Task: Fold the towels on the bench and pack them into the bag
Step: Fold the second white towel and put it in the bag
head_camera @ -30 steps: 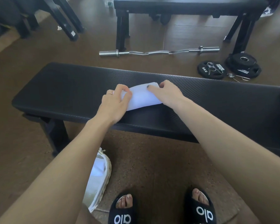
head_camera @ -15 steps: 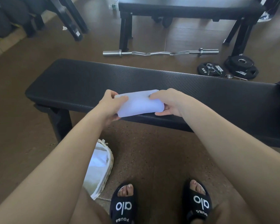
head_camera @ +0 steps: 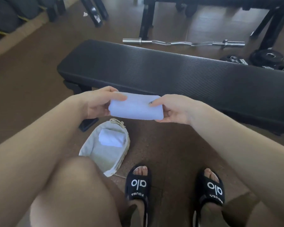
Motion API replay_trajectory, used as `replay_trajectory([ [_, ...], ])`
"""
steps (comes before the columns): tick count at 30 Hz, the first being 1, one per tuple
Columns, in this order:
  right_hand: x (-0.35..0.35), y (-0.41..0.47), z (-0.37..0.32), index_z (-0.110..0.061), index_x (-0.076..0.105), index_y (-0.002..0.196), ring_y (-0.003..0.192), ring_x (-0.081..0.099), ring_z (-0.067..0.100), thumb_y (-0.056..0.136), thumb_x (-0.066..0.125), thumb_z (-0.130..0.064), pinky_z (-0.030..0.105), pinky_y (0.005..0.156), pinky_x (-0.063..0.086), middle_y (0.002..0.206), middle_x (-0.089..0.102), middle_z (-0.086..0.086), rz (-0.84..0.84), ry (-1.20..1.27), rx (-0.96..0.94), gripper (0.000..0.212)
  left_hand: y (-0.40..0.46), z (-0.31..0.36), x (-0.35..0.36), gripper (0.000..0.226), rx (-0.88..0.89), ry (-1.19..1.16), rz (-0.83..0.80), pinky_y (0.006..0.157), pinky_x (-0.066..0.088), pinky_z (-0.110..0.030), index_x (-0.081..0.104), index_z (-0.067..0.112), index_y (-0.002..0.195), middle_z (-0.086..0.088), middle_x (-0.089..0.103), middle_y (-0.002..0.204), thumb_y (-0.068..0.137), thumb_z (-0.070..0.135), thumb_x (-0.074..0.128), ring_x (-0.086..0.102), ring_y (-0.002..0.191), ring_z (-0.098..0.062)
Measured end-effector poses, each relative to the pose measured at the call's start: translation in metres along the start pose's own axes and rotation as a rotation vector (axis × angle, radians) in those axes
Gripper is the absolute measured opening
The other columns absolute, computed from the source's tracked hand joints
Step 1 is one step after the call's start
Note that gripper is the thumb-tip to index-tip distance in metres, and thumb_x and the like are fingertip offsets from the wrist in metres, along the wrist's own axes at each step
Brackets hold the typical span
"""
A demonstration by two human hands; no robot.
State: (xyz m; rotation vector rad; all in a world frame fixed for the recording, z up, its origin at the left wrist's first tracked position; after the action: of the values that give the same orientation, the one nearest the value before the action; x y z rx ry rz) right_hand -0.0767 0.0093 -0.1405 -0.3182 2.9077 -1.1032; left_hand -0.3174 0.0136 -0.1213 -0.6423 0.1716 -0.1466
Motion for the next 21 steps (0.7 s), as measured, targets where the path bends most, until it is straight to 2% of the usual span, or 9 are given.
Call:
replay_trajectory([
  [2, 0.027, 0.012, 0.019, -0.015, 0.059, 0.128, 0.105, 0.067, 0.027, 0.079, 0.079, -0.008, 0.036, 0.075, 0.062, 0.121, 0.066, 0.009, -0.007, -0.03, 0.011, 0.054, -0.003, -0.013, -0.024, 0.026, -0.012, 0.087, 0.013, 0.075, 0.057, -0.032, 0.058, 0.018, 0.104, -0.003, 0.065, 0.106, 0.087, 0.019, 0.078, 0.066, 0.092, -0.02],
  [6, 0.088, 0.06, 0.068, -0.013, 0.057, 0.127, 0.103, 0.067, 0.03, 0.076, 0.082, -0.015, 0.045, 0.084, 0.061, 0.121, 0.065, 0.012, 0.022, -0.071, 0.095, 0.057, 0.014, -0.066, -0.07, 0.033, -0.09, 0.153, 0.042, 0.09, 0.055, -0.039, 0.059, 0.015, 0.113, -0.015, 0.061, 0.123, 0.087, 0.02, 0.078, 0.062, 0.108, -0.027],
  [8, 0.109, 0.085, 0.094, -0.013, 0.061, 0.121, 0.104, 0.067, 0.029, 0.079, 0.08, -0.018, 0.047, 0.088, 0.059, 0.118, 0.066, 0.01, 0.03, -0.122, 0.091, 0.046, 0.032, -0.1, -0.084, 0.036, -0.115, 0.133, 0.087, 0.089, 0.056, -0.037, 0.059, 0.009, 0.118, -0.02, 0.061, 0.126, 0.087, 0.015, 0.077, 0.063, 0.106, -0.027],
  [10, 0.125, 0.11, 0.123, -0.015, 0.06, 0.119, 0.104, 0.065, 0.026, 0.081, 0.076, -0.019, 0.047, 0.088, 0.059, 0.119, 0.065, 0.007, 0.027, -0.165, 0.072, 0.041, 0.051, -0.135, -0.092, 0.04, -0.146, 0.147, 0.124, 0.088, 0.056, -0.035, 0.059, 0.006, 0.121, -0.015, 0.064, 0.12, 0.086, 0.012, 0.078, 0.065, 0.102, -0.024],
  [13, 0.143, 0.142, 0.162, -0.026, 0.054, 0.133, 0.109, 0.058, 0.026, 0.083, 0.071, -0.022, 0.041, 0.083, 0.06, 0.133, 0.052, 0.002, 0.03, -0.235, 0.092, 0.053, 0.081, -0.188, -0.1, 0.039, -0.2, 0.2, 0.181, 0.096, 0.056, -0.042, 0.063, 0.013, 0.115, -0.009, 0.066, 0.12, 0.081, 0.015, 0.083, 0.065, 0.109, -0.025],
  [15, 0.151, 0.159, 0.18, -0.032, 0.049, 0.137, 0.107, 0.054, 0.024, 0.089, 0.064, -0.022, 0.034, 0.078, 0.056, 0.133, 0.048, 0.002, 0.035, -0.358, 0.06, 0.052, 0.101, -0.218, -0.107, 0.037, -0.203, 0.289, 0.222, 0.078, 0.056, -0.032, 0.063, 0.01, 0.111, -0.01, 0.065, 0.113, 0.081, 0.015, 0.084, 0.063, 0.097, -0.024],
  [17, 0.157, 0.174, 0.192, -0.033, 0.048, 0.136, 0.105, 0.057, 0.025, 0.092, 0.057, -0.024, 0.036, 0.082, 0.055, 0.123, 0.054, 0.003, 0.02, -0.564, -0.018, 0.045, 0.117, -0.24, -0.111, 0.03, -0.189, 0.427, 0.229, 0.061, 0.049, -0.022, 0.062, 0.015, 0.102, -0.008, 0.062, 0.109, 0.082, 0.019, 0.084, 0.058, 0.087, -0.018],
  [19, 0.165, 0.187, 0.2, -0.031, 0.047, 0.131, 0.097, 0.061, 0.025, 0.094, 0.052, -0.028, 0.039, 0.079, 0.057, 0.114, 0.058, 0.003, -0.014, -0.732, -0.089, 0.037, 0.132, -0.26, -0.116, 0.029, -0.174, 0.577, 0.219, 0.068, 0.048, -0.028, 0.059, 0.024, 0.097, -0.005, 0.061, 0.113, 0.081, 0.028, 0.083, 0.058, 0.092, -0.02],
  [21, 0.173, 0.198, 0.206, -0.03, 0.048, 0.127, 0.085, 0.062, 0.024, 0.095, 0.05, -0.031, 0.036, 0.069, 0.056, 0.107, 0.062, 0.004, -0.022, -0.882, -0.141, 0.032, 0.143, -0.274, -0.12, 0.032, -0.166, 0.714, 0.21, 0.079, 0.049, -0.037, 0.06, 0.024, 0.103, -0.004, 0.062, 0.113, 0.081, 0.034, 0.082, 0.059, 0.099, -0.025],
])
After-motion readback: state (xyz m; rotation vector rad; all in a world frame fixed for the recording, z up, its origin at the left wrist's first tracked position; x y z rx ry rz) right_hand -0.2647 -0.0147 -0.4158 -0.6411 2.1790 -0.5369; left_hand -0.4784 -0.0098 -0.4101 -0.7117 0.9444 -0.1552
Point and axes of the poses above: each hand's wrist, its own y-axis towards the middle knuckle, its own x-axis out of the palm, z = x × y, the point moved 3 cm from there along y, towards the middle knuckle
